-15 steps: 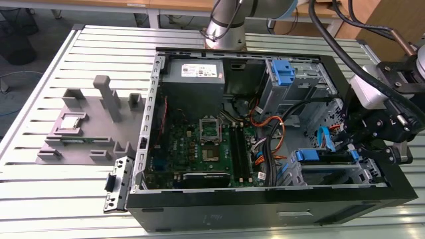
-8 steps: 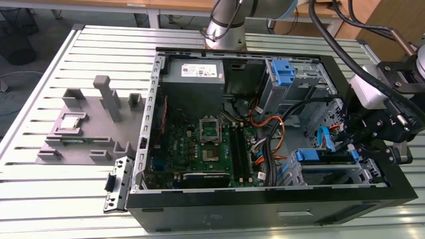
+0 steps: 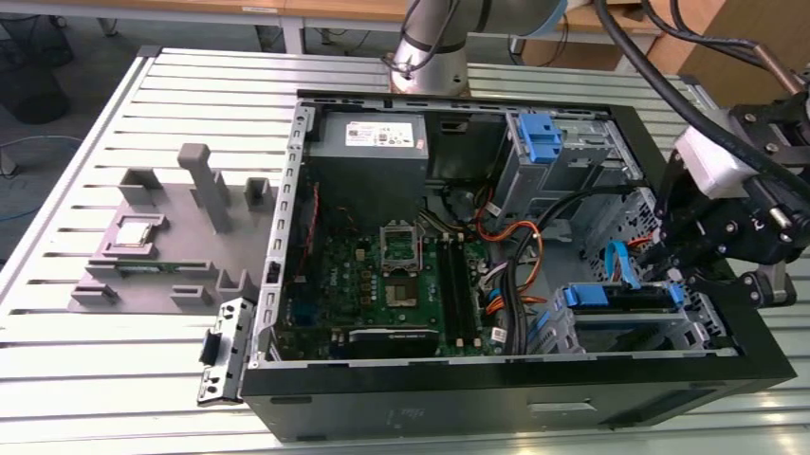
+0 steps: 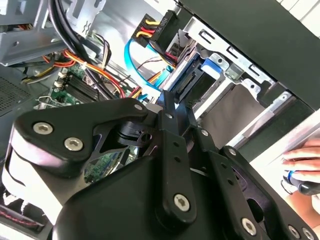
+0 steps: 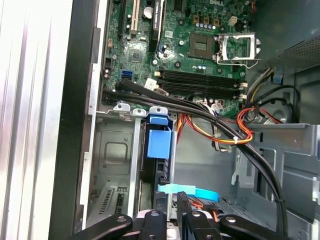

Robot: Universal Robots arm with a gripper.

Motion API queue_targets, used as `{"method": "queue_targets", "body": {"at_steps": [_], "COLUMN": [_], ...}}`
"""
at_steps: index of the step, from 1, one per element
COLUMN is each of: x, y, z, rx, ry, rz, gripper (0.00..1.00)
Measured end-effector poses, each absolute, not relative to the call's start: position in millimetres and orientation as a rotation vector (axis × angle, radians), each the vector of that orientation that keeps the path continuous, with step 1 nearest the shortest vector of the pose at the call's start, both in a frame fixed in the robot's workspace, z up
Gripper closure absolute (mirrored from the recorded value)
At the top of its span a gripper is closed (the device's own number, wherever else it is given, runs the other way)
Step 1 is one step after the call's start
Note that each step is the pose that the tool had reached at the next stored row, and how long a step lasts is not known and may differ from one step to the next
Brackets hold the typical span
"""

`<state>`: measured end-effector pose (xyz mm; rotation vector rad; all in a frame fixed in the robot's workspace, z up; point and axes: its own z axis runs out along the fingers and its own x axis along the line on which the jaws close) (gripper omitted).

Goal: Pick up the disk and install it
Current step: 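Insert the second disk wire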

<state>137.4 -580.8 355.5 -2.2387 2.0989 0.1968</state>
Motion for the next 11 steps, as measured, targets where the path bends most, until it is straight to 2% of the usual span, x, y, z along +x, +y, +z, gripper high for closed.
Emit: {"method": "queue_targets", "body": {"at_steps": [11], "x": [137], "y": [-565], "z": [358], "rx": [-2.238], "ry": [2.098], "rz": [0.198], "gripper": [0.76]}}
